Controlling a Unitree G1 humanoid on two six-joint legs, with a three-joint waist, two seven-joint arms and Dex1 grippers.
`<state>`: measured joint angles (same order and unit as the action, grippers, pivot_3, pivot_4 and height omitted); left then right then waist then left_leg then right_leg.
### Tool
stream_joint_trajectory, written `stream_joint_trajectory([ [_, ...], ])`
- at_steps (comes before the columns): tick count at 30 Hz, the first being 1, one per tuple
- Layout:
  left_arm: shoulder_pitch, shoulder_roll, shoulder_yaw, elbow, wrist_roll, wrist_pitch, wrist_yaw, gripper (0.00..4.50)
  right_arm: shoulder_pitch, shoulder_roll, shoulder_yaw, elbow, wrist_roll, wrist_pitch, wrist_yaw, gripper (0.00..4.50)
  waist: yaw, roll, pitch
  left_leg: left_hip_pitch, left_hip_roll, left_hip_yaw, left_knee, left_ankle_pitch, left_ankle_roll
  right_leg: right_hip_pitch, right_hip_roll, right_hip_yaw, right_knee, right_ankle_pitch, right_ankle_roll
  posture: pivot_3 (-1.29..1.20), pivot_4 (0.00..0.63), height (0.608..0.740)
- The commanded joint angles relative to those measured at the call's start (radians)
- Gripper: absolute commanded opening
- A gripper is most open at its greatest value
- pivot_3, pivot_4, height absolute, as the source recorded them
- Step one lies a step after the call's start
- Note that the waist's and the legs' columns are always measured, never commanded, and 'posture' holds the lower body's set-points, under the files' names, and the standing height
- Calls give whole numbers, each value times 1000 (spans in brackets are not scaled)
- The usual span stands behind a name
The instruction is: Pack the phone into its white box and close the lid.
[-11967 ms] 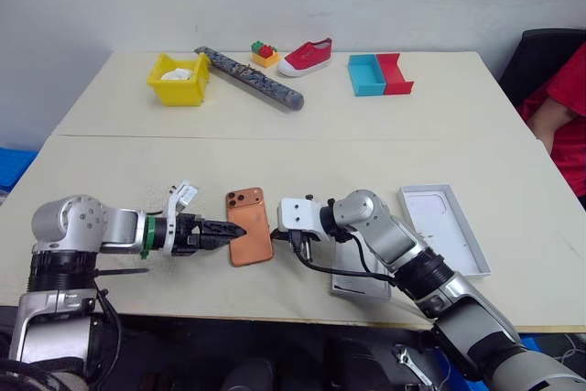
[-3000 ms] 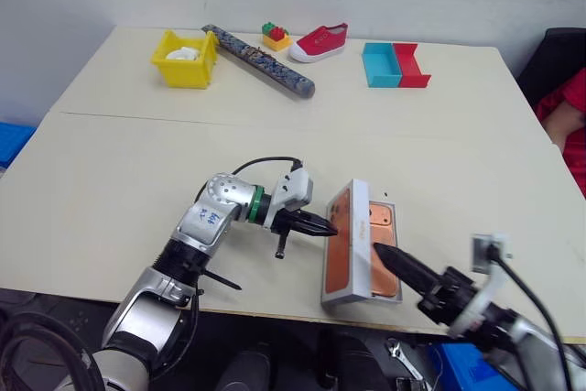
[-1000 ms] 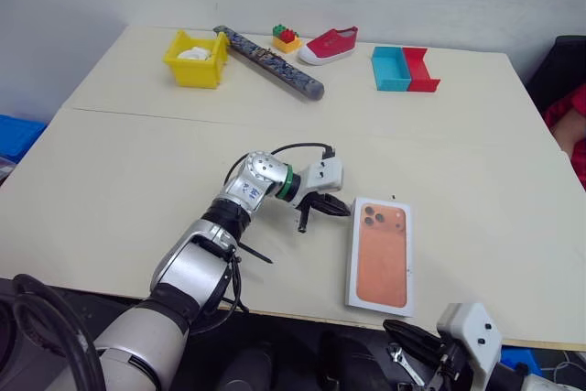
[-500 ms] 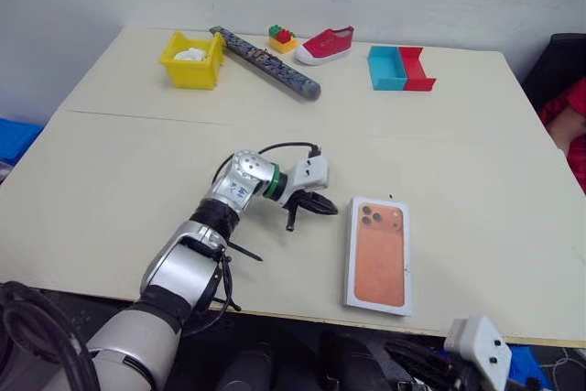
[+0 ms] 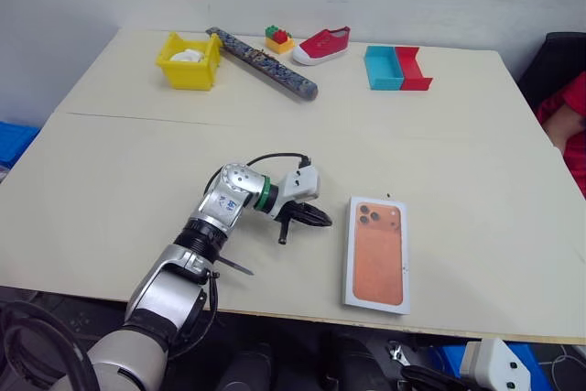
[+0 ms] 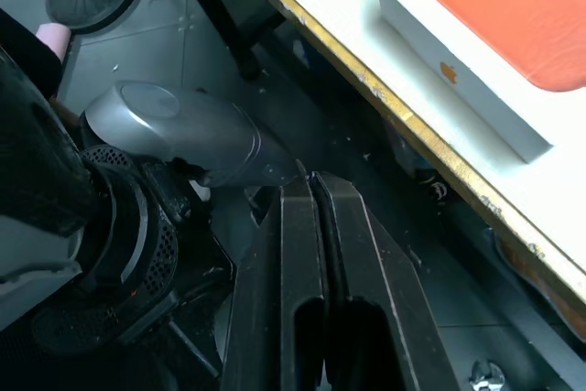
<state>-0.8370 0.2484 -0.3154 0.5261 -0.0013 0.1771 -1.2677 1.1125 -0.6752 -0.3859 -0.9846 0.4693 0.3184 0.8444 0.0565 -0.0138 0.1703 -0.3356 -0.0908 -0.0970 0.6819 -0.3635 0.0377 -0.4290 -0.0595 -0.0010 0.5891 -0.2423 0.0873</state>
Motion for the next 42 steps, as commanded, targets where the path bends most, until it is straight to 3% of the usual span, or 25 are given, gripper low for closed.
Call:
stream_joint_trajectory([
  [1, 11, 9, 6, -74, -26, 25, 4, 0, -280, -76, 45, 38, 68, 132, -52, 23, -19, -9, 0, 1, 0, 0, -1, 0, 0, 1, 0, 0, 0, 0, 0, 0, 150, 740],
  [3, 29, 15, 3, -101, -30, 43, 11, 0, -720, -99, 207, 219, 76, 320, -105, 23, -41, -11, 0, 2, 2, 2, 1, 0, -1, 2, 1, 1, -1, 3, -1, 0, 150, 740],
  [5, 40, 18, 1, -123, -32, 64, 20, 0, -900, -94, 279, 304, 75, 405, -122, 23, -34, -1, 4, 2, 1, 5, 2, 2, 3, 4, 0, 2, -6, 7, -1, 0, 150, 740],
  [7, 48, 20, -2, -141, -33, 83, 30, 0, -942, -94, 295, 325, 79, 436, -127, 23, -7, 3, 3, -1, -2, 3, -2, 6, 2, -1, -2, 2, -1, 7, -1, 0, 150, 740],
  [10, 59, 27, -2, -161, -41, 103, 39, 0, -940, -107, 299, 323, 87, 456, -117, 23, 9, 3, 2, -4, 3, -4, -1, 5, -7, -7, 2, -4, 5, 1, -8, 0, 150, 740],
  [21, 49, 13, -10, -142, -50, 89, 55, 0, -792, -169, 174, 190, 200, 441, -24, 23, 16, 2, 2, -8, -1, -1, 2, 5, -1, -7, -1, -1, 0, 4, -2, 0, 150, 740],
  [26, 38, -6, -18, -123, -45, 75, 57, 0, -665, -217, 214, 179, 96, 364, 4, 23, 17, 2, 2, -7, 0, 0, 1, 5, -1, -7, 0, -1, 1, 4, -2, 0, 150, 740],
  [30, 22, -24, -26, -97, -38, 60, 62, 0, -619, -191, 282, 269, -18, 247, -9, 23, 17, 2, 2, -7, -1, 0, 2, 5, -1, -7, 0, -1, 1, 4, -2, 0, 150, 740],
  [35, 5, -37, -31, -68, -36, 42, 61, 0, -679, -112, 318, 421, -77, 141, -33, 23, 0, 0, 2, 1, 0, 1, 1, 5, -2, 1, 0, 0, 0, 4, -2, 0, 150, 740],
  [42, -6, -34, -31, -47, -36, 26, 56, 0, -792, -70, 303, 442, 23, 188, -4, 23, -27, 1, 3, 1, -1, 1, 1, 5, 0, 1, 0, 1, 1, 7, 0, 0, 150, 740],
])
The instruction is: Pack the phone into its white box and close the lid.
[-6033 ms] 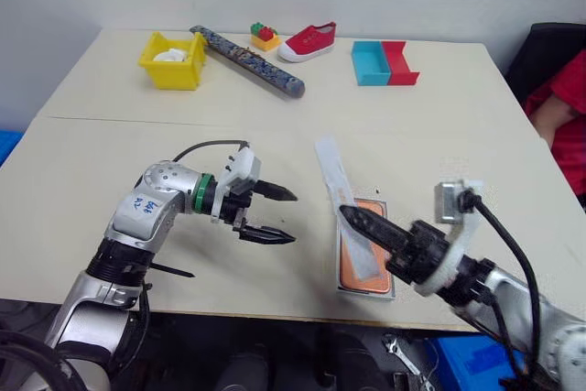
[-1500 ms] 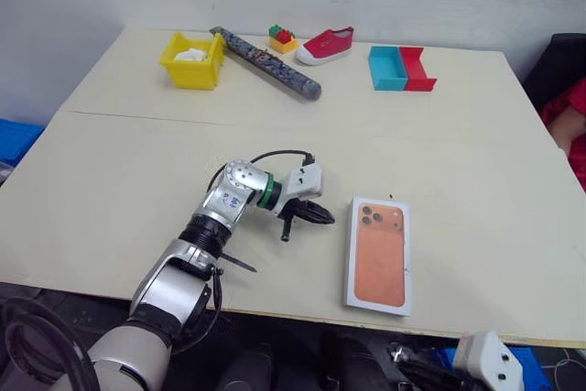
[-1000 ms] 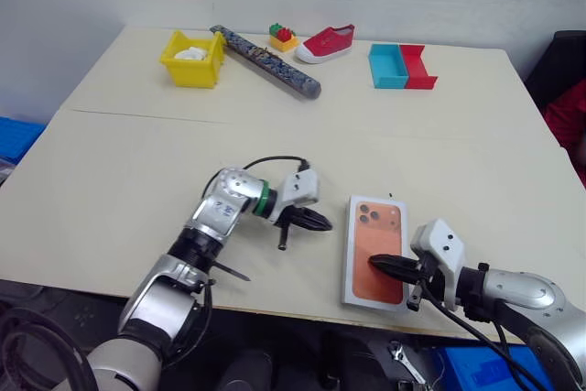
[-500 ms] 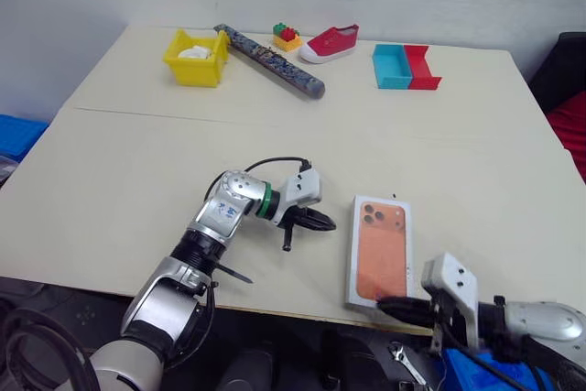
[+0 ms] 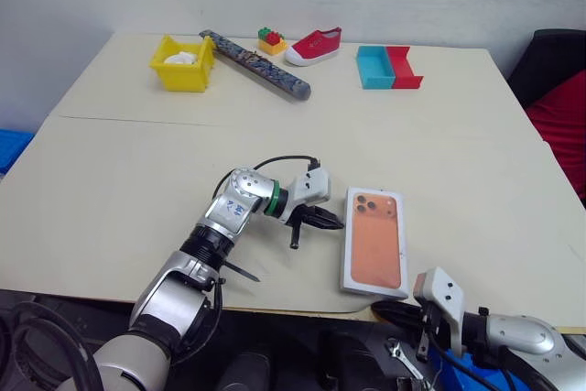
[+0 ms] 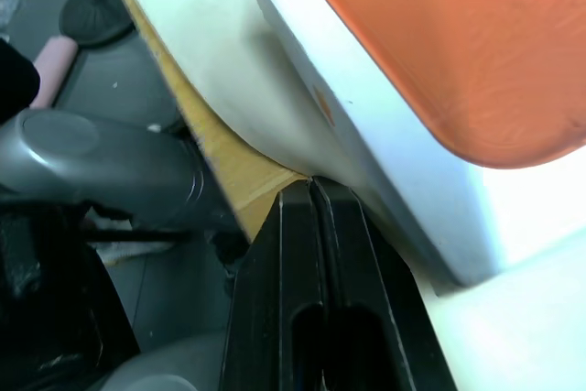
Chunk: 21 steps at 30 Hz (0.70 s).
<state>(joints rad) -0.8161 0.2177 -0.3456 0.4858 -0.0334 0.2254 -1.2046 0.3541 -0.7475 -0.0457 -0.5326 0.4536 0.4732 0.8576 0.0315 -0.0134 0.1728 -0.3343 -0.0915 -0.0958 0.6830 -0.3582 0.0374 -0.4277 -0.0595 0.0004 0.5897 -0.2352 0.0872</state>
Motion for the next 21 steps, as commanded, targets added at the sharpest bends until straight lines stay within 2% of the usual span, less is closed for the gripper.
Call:
stream_joint_trajectory([
  [1, -28, -3, -1, -4, -5, -24, -8, 0, -37, -6, -39, -37, 60, 58, -10, 23, -3, 1, 0, 0, 0, 0, 0, 0, 0, 0, 0, 0, 0, 0, 0, 0, 150, 740],
  [8, -33, 4, 5, 3, -5, -31, -10, 0, 12, -96, -88, -245, 227, 224, 16, 23, -1, 1, 1, -1, 0, 0, -1, 1, -2, -1, 0, 0, 0, 0, 0, 0, 150, 740],
  [11, -33, 3, 5, 2, -5, -30, -8, 0, -18, -102, -124, -246, 261, 258, -10, 23, 2, 1, 1, -2, 0, -1, -1, 0, -1, -1, 0, 0, -1, 0, 0, 0, 150, 740],
  [19, -33, -3, 10, -17, -13, -14, -4, 0, -87, -87, -49, -58, 70, 160, -59, 23, 20, 2, 1, -2, 0, 0, -1, -1, 0, -2, 0, -1, -3, 0, 0, 0, 150, 740],
  [21, -35, 0, 14, -21, -19, -8, -7, 0, -106, -68, -46, -36, 77, 158, -60, 23, 21, 2, 1, -2, -1, 0, -1, 0, 0, -1, -1, 0, -3, 0, 0, 0, 150, 740],
])
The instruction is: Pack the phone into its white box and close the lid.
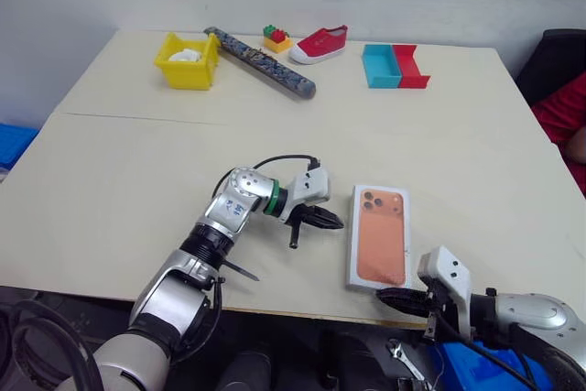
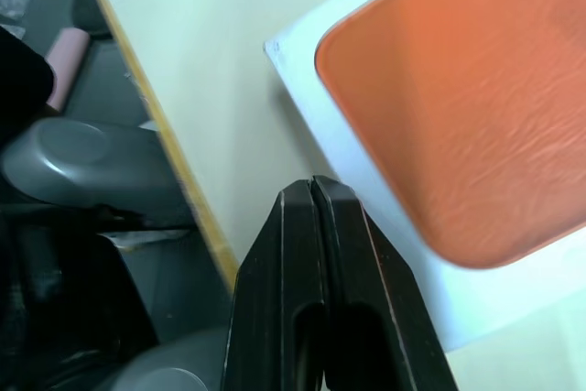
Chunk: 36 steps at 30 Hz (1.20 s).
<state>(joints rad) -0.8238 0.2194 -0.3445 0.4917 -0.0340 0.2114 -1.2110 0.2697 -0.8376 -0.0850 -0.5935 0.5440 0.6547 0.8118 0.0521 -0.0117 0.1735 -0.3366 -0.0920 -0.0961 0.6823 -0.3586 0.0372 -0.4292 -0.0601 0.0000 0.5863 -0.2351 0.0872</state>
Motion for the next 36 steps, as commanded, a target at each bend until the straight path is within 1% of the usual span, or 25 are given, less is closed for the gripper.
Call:
stream_joint_trajectory([
  [1, -28, -1, 15, -28, -20, 8, -2, 0, -26, 30, -8, 26, -2, -19, -9, 23, 1, 0, 0, 0, 0, 0, 0, 0, 0, 0, 0, 0, 0, 0, 0, 0, 150, 740],
  [4, -30, 4, 22, -31, -27, 15, -9, 0, -28, 23, -12, -1, 30, -5, 25, 23, 1, 0, 0, 0, 0, 0, 0, 0, 0, -1, 0, 0, 0, 0, 0, 0, 150, 740],
  [6, -38, 0, 37, -29, -46, 34, -19, 0, -13, 10, -70, -78, 144, 46, 55, 23, 1, 1, 1, -1, 1, 0, 0, 0, 0, -1, 0, 0, 0, 0, 0, 0, 150, 740],
  [8, -51, -15, 51, -35, -75, 64, -32, 0, -37, 16, -143, -121, 270, 103, 30, 23, 1, 1, 1, -1, 1, 0, 0, 0, 0, -1, 0, 0, 0, 0, 0, 0, 150, 740],
  [10, -64, -31, 56, -35, -91, 85, -35, 0, -87, 25, -180, -121, 327, 145, -30, 23, 1, 1, 1, -1, 0, 0, 0, 0, 0, -1, 0, 0, 0, 0, 0, 0, 150, 740],
  [12, -82, -53, 57, -18, -93, 92, -20, 0, -144, 28, -184, -103, 327, 172, -88, 23, 1, 1, 1, -1, 0, 0, 0, 0, 1, 0, 0, 0, -1, 0, 1, 0, 150, 740],
  [16, -122, -118, 50, 71, -56, 64, 46, 0, -208, 25, -121, -53, 229, 188, -172, 23, 8, 1, 1, -1, 1, 0, -1, -1, 1, -1, 0, -1, -1, 0, 0, 0, 150, 740],
  [20, -167, -178, 20, 224, 21, 6, 150, 0, -220, 27, -44, -16, 115, 172, -229, 23, 9, 1, 1, -4, 0, 0, 0, -1, 1, -3, 0, -1, -2, 0, 0, 0, 150, 740],
  [24, -181, -191, -40, 342, 107, -65, 190, 0, -203, 32, 12, 4, 45, 160, -250, 23, 9, 0, 0, -9, -1, 1, 0, 0, 1, -10, 0, 0, 0, 0, 1, 0, 150, 740],
  [26, -180, -184, -52, 368, 123, -98, 185, 0, -186, 37, 15, 6, 24, 137, -246, 23, 11, -2, -2, -9, 0, 1, 0, 0, 0, -9, 0, 0, -1, 0, 1, 0, 150, 740],
  [28, -179, -167, -40, 365, 113, -105, 162, 0, -162, 43, -11, -5, 8, 83, -232, 23, 10, -2, -2, -5, 0, 1, 0, 0, 0, -4, 0, 0, -1, 0, 1, 0, 150, 740],
  [31, -175, -120, -3, 325, 73, -78, 104, 0, -138, 47, -110, -28, 48, 39, -194, 23, 4, -1, -2, 0, 0, 0, 0, -1, 2, 1, 0, -1, -2, 0, 1, 0, 150, 740],
  [34, -130, -20, 43, 180, 0, 2, -20, 582, -86, 1, -277, -54, 147, 43, -79, 597, -11, 0, -1, 0, 0, 1, 0, -1, 2, 0, 0, 1, -1, 0, 1, 0, 150, 740],
  [36, -78, 73, 75, 20, -76, 111, -118, 1200, -33, -44, -393, -61, 199, 40, 34, 1279, -24, 2, 0, 0, 1, 2, -1, -1, 2, 0, 1, 1, -1, 0, 1, 0, 150, 740],
])
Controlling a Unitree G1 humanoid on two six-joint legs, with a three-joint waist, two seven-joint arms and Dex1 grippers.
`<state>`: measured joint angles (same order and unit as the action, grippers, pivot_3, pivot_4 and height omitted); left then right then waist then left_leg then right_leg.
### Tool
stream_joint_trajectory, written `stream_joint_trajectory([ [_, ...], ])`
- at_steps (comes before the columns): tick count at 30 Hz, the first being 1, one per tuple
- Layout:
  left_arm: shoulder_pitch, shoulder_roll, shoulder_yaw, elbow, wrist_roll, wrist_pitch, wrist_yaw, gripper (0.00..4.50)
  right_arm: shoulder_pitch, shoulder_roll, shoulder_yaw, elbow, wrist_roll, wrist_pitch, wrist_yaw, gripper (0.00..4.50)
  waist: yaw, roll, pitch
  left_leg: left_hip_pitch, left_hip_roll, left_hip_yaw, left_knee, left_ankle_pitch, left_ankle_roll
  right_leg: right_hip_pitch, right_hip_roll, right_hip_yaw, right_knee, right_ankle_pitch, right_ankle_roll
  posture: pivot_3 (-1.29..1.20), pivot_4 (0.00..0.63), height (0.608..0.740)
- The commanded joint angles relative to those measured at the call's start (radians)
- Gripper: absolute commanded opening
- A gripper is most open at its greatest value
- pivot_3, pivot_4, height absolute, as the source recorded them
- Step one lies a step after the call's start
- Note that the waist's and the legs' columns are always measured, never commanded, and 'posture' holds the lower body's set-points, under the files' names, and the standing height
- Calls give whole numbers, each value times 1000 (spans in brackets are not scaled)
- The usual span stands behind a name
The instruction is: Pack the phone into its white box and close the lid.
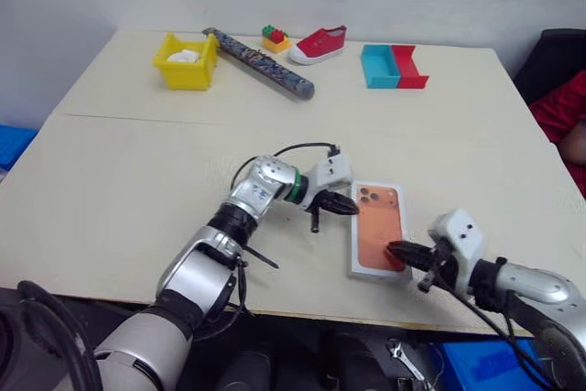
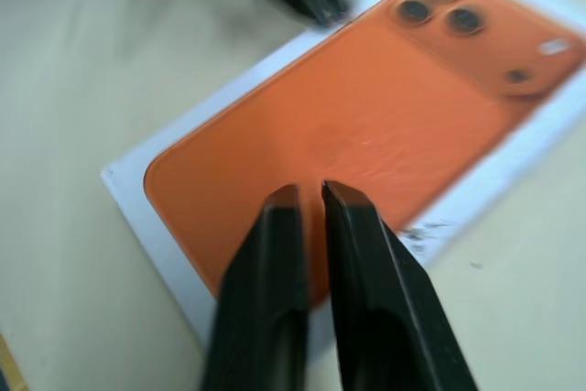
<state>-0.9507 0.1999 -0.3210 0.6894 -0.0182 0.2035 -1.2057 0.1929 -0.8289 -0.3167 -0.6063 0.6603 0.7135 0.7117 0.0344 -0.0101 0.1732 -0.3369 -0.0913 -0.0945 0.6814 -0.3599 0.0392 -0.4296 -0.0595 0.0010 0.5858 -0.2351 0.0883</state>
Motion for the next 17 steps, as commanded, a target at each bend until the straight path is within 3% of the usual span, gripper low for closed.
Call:
stream_joint_trajectory([
  [1, 77, 144, 71, -262, -137, 187, -164, 1527, 71, -76, -218, -43, 100, -22, 191, 1630, -10, 1, 1, 0, 0, 0, -1, 0, 0, -1, 0, 0, 1, 0, 0, 0, 150, 740],
  [9, 247, 498, 287, -688, -452, 555, -305, 4112, 168, -193, -523, 80, 210, 35, 470, 4475, -7, 1, 1, 0, 2, -1, -1, -1, 0, 1, 0, 0, -1, -1, -2, 0, 150, 740],
  [10, 264, 532, 312, -713, -470, 571, -296, 4440, 168, -204, -538, 96, 212, 39, 489, 4500, -7, 1, 1, 0, 2, -1, -1, -2, 0, 1, 0, 0, -1, -1, -2, 0, 150, 740],
  [13, 317, 592, 376, -759, -507, 598, -254, 4474, 153, -222, -545, 138, 176, 9, 516, 4500, -2, 2, 1, 1, 1, -1, -1, -2, 1, 2, -1, 0, -2, -1, -2, 0, 150, 740],
  [17, 373, 584, 409, -804, -548, 614, -180, 4474, 109, -226, -500, 169, 140, -18, 506, 4500, 2, 2, 2, 0, 1, -1, -1, -2, 1, 1, -1, 0, -2, -1, -2, 0, 150, 740],
])
